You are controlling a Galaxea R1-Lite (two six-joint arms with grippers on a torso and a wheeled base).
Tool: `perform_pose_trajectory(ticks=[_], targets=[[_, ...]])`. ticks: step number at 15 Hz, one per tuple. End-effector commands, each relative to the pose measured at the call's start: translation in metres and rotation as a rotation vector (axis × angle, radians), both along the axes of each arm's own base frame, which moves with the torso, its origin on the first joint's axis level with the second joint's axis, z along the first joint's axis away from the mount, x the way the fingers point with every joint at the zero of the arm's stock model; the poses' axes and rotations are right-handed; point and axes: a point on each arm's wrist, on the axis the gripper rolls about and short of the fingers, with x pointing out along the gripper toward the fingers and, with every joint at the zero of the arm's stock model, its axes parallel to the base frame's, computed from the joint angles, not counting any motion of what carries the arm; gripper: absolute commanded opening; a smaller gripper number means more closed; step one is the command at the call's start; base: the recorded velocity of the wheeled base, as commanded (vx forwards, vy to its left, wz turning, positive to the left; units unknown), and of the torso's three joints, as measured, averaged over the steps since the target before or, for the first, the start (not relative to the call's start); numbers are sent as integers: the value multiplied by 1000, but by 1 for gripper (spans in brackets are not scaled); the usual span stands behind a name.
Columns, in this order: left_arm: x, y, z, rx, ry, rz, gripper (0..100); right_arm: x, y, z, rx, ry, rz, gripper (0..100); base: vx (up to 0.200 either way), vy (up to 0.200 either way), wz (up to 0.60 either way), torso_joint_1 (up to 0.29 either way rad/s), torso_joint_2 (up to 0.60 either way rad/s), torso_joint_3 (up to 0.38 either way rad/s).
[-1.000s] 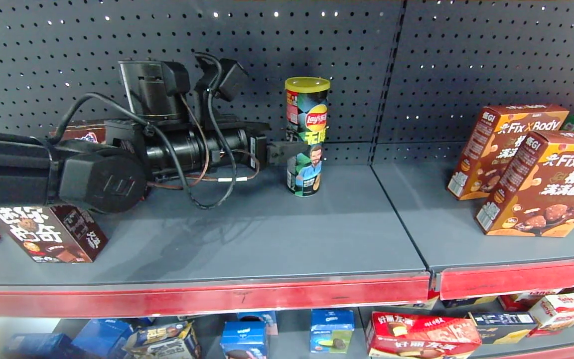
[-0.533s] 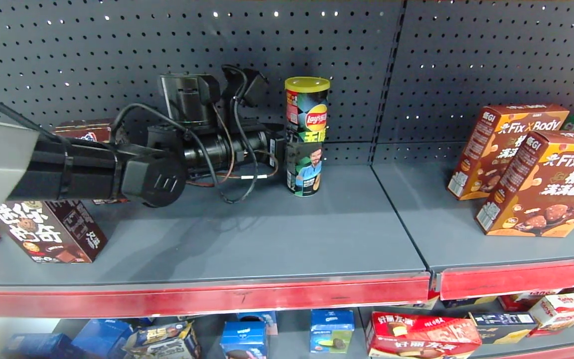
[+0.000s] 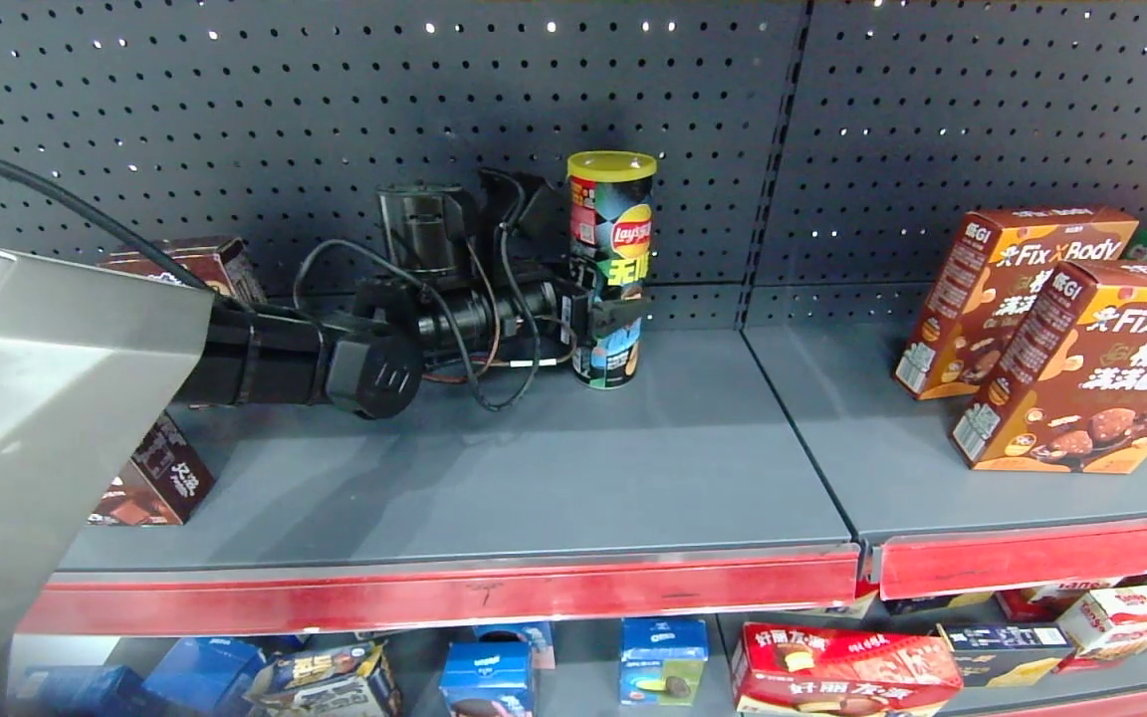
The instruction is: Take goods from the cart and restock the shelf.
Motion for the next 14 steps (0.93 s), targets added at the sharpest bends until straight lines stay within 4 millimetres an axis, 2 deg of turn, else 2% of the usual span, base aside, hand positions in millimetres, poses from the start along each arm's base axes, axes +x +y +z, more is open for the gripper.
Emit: perform_pose_trajectory(ticks=[1, 5, 11, 14], targets=[[6, -2, -5, 0, 3, 2, 100, -1, 0, 0, -1, -2, 0, 0, 0, 0, 0, 0, 0, 0], [10, -3, -3, -12, -6, 2, 100, -1, 0, 0, -3, -3, -1, 0, 0, 0, 0, 0, 0, 0], [10, -6, -1, -26, -6, -2, 100, -17, 4, -7, -24, 12, 3, 0, 0, 0, 0, 0, 0, 0], [11, -5, 0, -27, -8, 1, 100, -18, 5, -6, -24, 12, 4, 0, 0, 0, 0, 0, 0, 0]])
